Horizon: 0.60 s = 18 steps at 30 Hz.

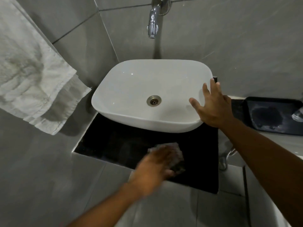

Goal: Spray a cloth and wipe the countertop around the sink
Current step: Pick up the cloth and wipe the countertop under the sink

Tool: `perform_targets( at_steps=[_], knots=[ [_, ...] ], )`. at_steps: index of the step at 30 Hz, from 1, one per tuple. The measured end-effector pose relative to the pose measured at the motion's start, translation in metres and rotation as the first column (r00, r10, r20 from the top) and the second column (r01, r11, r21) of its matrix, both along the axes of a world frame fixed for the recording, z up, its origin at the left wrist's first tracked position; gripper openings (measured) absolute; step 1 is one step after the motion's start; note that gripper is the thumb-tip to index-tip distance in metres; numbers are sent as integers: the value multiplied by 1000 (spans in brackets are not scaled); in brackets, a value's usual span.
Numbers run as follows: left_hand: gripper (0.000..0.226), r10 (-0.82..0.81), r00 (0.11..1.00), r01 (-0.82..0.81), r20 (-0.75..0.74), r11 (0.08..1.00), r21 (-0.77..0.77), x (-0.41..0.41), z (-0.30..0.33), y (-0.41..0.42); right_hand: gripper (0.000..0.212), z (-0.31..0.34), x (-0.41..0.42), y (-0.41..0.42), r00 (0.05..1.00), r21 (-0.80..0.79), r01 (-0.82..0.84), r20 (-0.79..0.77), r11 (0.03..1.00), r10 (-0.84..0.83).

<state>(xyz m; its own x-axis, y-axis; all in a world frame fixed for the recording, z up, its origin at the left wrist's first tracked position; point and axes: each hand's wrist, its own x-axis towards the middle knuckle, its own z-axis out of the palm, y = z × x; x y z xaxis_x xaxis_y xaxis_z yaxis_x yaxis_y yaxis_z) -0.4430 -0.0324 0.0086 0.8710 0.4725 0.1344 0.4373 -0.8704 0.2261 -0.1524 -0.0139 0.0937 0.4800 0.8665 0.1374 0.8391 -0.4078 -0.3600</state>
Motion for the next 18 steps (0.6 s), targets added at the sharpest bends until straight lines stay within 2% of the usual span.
perform_targets(
  at_steps=[1, 3, 5, 6, 8, 9, 11, 12, 15, 18],
  knots=[
    [62, 69, 997, -69, 23, 997, -28, -30, 7, 23, 86, 1, 1, 0, 1000, -6, -5, 3, 1000, 5],
    [61, 345, 938, -343, 30, 938, -59, -105, 15, 76, 82, 1, 1, 0, 1000, -8, -10, -2, 1000, 10],
    [67, 625, 780, -622, -23, 770, -141, -171, 22, 116, 82, -1, 0, 1, 1000, 23, 3, -28, 1000, -2],
    [71, 691, 722, -687, -33, 712, -144, -182, 24, 124, 82, -2, -1, 2, 999, 41, 7, -41, 999, -5],
    [62, 762, 647, -749, 28, 641, -168, -161, 18, 120, 86, -3, -2, 4, 997, 62, 32, -69, 998, -28],
    [53, 754, 652, -730, 79, 652, -203, -131, 16, 102, 88, -3, -4, 3, 996, 60, 36, -82, 998, -31],
    [42, 623, 764, -594, 170, 781, -191, -57, 12, 49, 90, -3, -6, 2, 995, 65, 39, -95, 997, -33],
    [41, 549, 816, -502, 180, 828, -251, -17, 8, 20, 90, -2, -5, 2, 995, 70, 42, -93, 997, -35],
    [65, 280, 943, -234, 179, 942, -240, 90, -9, -61, 85, 0, -5, -1, 997, 72, 19, -76, 997, -13],
    [63, 228, 966, -205, 122, 963, -172, 121, -9, -56, 82, 0, -2, -2, 999, 70, 3, -43, 998, 0]
  ],
)
